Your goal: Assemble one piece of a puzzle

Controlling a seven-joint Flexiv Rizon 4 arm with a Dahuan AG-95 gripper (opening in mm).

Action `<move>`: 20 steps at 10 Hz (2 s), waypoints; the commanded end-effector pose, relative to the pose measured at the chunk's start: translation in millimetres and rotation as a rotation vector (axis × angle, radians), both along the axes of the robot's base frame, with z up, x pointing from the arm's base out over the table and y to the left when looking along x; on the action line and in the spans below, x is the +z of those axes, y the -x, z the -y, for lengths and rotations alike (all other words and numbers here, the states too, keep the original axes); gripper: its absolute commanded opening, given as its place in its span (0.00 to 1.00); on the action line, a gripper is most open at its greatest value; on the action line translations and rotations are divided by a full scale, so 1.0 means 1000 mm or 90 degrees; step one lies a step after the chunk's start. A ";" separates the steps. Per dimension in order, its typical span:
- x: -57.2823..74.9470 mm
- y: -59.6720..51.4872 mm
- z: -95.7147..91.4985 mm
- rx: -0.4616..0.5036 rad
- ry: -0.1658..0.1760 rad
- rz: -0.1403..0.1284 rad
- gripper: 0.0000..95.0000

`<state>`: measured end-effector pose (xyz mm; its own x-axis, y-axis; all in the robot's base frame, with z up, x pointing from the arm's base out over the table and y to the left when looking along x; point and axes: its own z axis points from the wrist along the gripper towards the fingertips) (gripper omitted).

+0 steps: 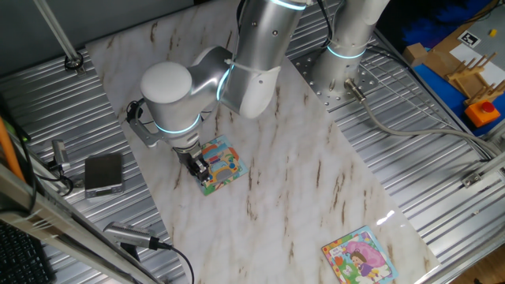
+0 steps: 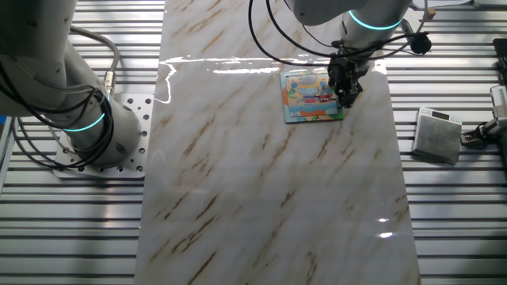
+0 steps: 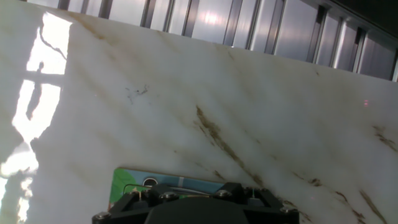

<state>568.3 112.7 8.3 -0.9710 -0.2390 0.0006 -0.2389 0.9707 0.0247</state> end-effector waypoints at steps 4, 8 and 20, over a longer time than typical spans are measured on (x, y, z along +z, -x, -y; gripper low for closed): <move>0.000 0.001 0.001 -0.003 -0.002 0.003 0.60; 0.003 0.001 0.001 -0.006 -0.008 0.002 0.60; 0.005 0.023 0.047 0.048 -0.001 -0.004 0.60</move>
<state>543.7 64.5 13.8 -0.9499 -0.3125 0.0076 -0.3123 0.9496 0.0268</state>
